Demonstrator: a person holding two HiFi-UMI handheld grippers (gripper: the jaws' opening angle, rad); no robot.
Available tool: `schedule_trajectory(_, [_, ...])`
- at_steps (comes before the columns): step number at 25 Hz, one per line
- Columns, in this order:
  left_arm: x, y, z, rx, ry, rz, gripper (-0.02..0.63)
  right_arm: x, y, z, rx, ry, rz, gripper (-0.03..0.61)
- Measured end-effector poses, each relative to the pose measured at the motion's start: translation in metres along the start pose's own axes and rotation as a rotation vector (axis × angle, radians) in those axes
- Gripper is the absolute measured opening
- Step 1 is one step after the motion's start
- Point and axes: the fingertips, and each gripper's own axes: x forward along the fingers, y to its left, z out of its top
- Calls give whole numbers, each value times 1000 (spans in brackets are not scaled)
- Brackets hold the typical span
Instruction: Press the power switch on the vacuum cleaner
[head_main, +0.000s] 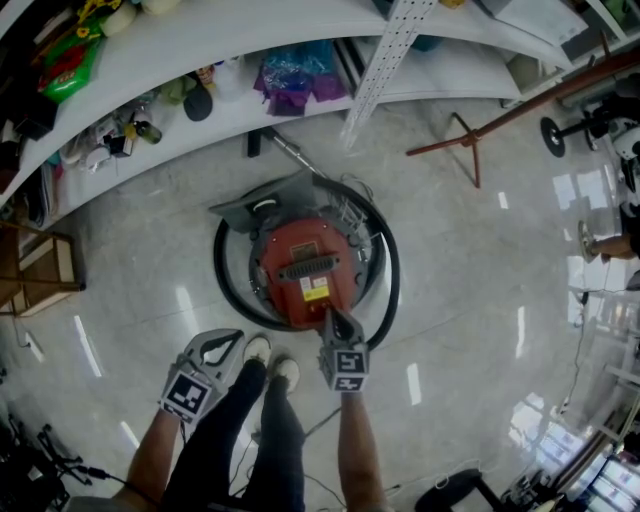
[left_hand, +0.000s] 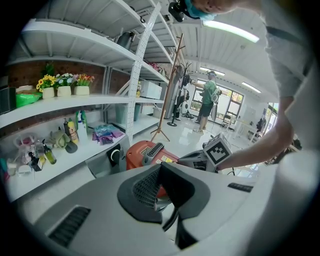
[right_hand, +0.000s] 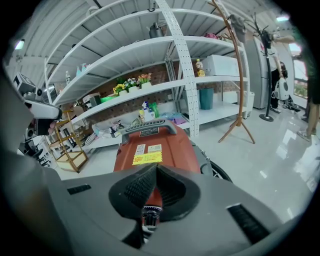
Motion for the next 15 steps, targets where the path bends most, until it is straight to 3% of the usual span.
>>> schedule_trajectory(15, [0,4,-6,-11,7,3,-6,2,0,0,-17,-2,-23,12])
